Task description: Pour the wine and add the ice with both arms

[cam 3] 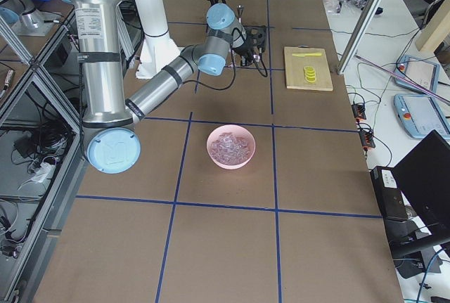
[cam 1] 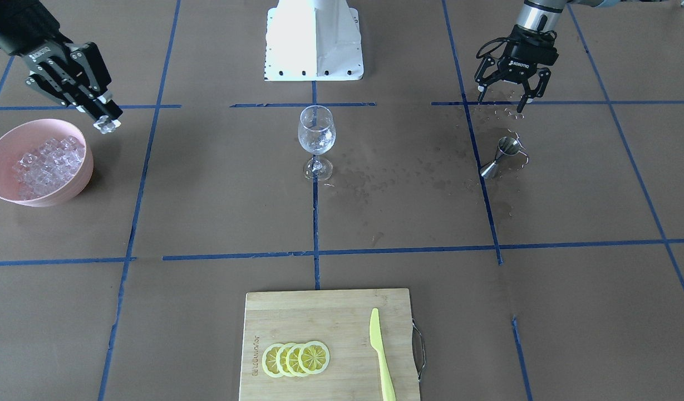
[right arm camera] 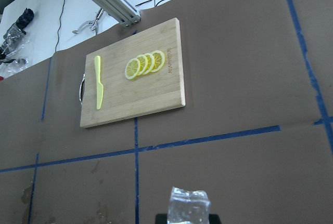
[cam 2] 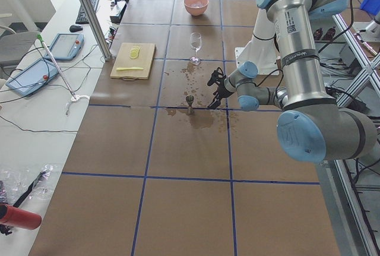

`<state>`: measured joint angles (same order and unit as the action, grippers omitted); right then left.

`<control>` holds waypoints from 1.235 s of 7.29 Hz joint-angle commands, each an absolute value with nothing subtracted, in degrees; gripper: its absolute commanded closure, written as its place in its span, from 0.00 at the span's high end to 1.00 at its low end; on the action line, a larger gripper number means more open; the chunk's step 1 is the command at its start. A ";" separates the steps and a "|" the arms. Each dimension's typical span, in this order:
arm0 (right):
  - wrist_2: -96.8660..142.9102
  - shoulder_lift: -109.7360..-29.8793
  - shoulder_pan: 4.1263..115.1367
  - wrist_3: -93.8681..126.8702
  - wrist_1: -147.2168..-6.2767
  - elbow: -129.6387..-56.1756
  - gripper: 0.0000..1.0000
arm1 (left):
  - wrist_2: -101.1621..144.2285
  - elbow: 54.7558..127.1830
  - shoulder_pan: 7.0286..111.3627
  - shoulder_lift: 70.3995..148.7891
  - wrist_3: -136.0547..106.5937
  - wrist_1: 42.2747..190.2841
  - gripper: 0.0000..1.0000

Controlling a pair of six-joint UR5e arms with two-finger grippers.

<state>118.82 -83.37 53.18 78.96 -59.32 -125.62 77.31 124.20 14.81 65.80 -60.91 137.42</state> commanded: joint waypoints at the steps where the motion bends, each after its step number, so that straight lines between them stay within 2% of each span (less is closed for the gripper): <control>1: 118.39 -75.71 48.27 82.52 -61.85 -123.93 0.00 | 85.22 125.16 19.40 65.92 -60.39 135.53 1.00; 4: 114.55 -63.05 40.20 83.75 -74.07 -121.22 0.00 | 94.20 125.68 24.86 66.36 -59.85 134.83 1.00; 6: 108.57 -62.06 33.43 85.17 -74.18 -119.98 0.00 | 97.46 127.08 26.45 66.80 -59.07 131.85 1.00; 9: 105.84 -60.21 29.46 85.17 -74.36 -117.78 0.00 | 97.65 128.05 30.76 68.11 -55.63 129.91 1.00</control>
